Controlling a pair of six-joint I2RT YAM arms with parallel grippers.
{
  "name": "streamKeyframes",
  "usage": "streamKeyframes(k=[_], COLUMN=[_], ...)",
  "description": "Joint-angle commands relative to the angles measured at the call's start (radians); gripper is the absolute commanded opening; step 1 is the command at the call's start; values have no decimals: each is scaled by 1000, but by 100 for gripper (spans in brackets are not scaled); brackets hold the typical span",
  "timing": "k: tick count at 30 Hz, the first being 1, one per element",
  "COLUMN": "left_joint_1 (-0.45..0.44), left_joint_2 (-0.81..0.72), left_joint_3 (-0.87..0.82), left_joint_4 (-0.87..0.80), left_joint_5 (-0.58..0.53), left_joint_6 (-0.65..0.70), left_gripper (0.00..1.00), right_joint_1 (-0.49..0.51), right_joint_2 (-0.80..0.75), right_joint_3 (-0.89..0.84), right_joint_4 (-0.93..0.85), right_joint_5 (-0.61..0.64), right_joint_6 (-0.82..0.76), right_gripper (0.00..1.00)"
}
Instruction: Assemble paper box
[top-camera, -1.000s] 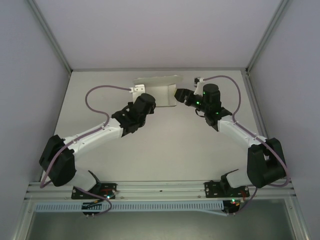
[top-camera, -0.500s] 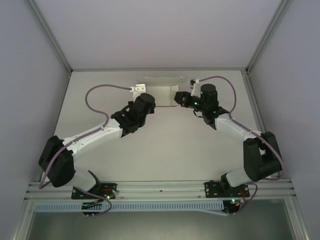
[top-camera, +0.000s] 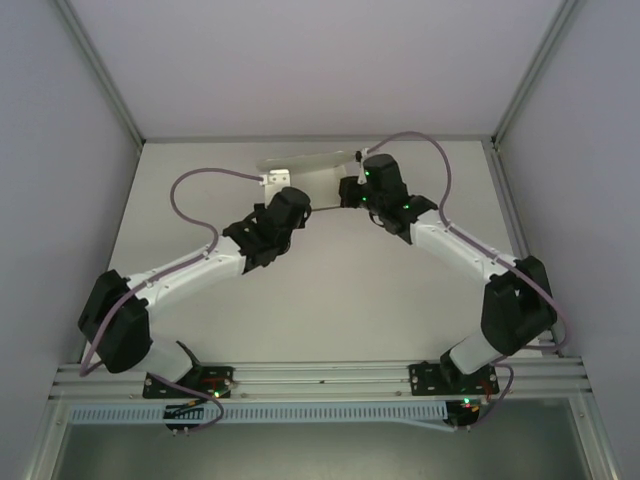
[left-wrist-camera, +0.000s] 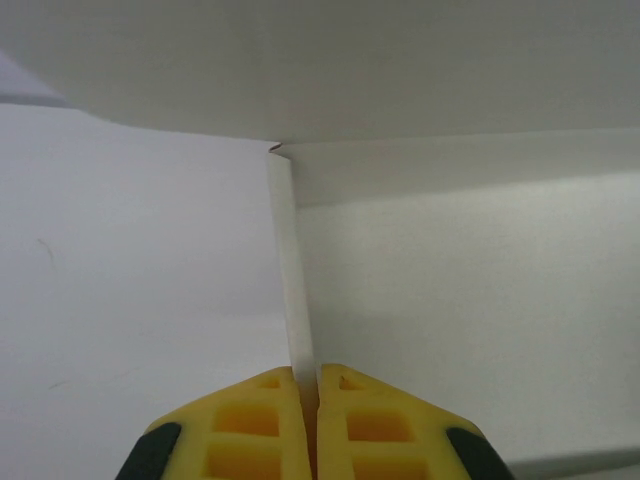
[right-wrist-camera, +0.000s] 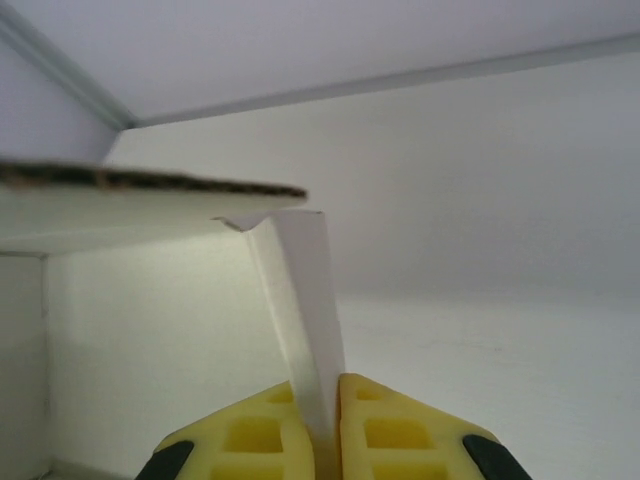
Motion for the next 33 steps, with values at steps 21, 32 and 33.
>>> streamKeyframes(k=[21, 32, 33], left_joint_1=[-103, -116, -117], left_joint_2=[-42, -30, -33], left_joint_3=[133, 141, 136], left_joint_4=[150, 118, 117], left_joint_5=[3, -23, -25], left_joint_6=[52, 47, 47], left_gripper=[0, 0, 0], right_joint_1=[106, 78, 66], right_joint_2=[338, 151, 132], right_joint_3=[86, -168, -174], right_joint_4=[-388, 119, 124], right_joint_5=[976, 543, 509], right_joint_6=[10, -115, -113], right_gripper=[1, 0, 0])
